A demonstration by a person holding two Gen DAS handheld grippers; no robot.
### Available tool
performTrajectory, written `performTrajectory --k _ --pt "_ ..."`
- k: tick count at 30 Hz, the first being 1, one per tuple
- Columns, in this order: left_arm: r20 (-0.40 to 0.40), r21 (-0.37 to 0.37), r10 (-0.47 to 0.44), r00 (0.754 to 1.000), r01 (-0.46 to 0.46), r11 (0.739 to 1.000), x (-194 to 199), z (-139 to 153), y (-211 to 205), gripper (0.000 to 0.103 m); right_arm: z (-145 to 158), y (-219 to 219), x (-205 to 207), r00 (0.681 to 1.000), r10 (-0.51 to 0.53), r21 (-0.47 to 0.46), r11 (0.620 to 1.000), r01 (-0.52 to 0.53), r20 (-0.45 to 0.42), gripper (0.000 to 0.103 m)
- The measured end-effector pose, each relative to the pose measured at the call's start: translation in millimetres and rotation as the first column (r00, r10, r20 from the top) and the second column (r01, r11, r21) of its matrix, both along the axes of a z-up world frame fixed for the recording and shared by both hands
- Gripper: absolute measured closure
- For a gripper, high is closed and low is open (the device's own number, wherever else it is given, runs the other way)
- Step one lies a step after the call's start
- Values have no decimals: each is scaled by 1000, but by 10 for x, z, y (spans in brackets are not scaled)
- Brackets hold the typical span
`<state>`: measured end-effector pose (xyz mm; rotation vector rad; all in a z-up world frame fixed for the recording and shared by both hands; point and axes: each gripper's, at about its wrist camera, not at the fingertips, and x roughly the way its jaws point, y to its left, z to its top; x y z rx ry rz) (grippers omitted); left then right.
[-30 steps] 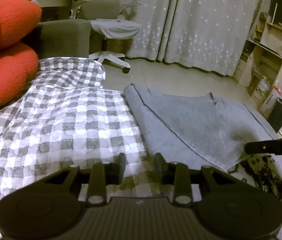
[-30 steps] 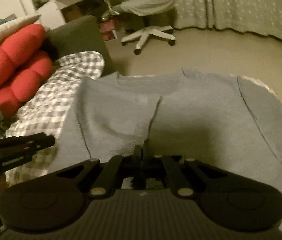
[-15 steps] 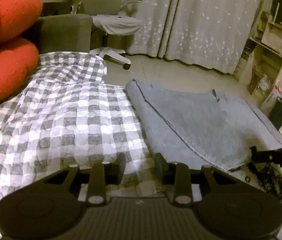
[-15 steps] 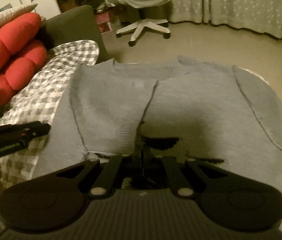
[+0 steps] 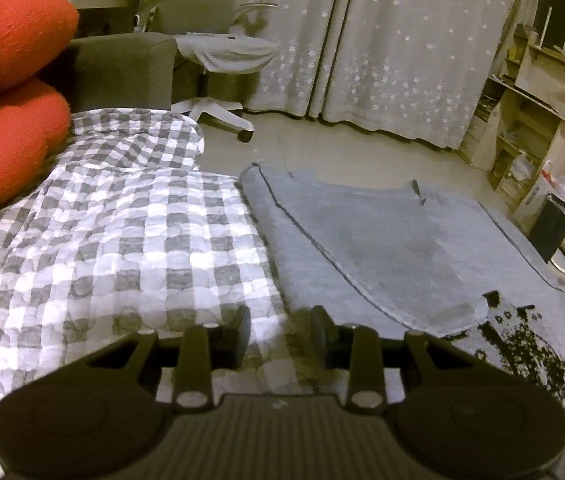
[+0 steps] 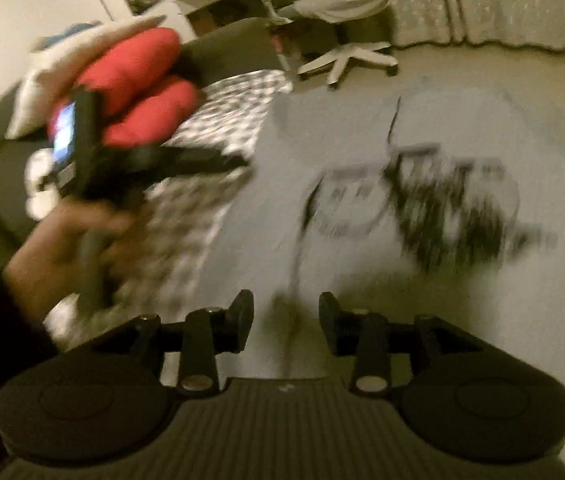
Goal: Fold clothes
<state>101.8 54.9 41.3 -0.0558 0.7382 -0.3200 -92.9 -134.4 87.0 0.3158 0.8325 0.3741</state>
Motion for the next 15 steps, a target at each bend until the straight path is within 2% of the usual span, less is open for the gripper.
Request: performTrajectory --k 9,12,15 --pt "-18 -5 -15 1000 15 1000 -102 -11 -94 69 -285 -55 -1005 996 -79 146 986 83 -33 62" --pt "-20 -3 -17 1000 17 1000 -136 -11 -111 69 -352 -49 -1168 991 -131 217 967 132 -18 61" --pt "-26 -3 -17 1000 17 1000 -169 -20 -127 69 -443 -40 -1223 991 -125 326 936 134 -49 61"
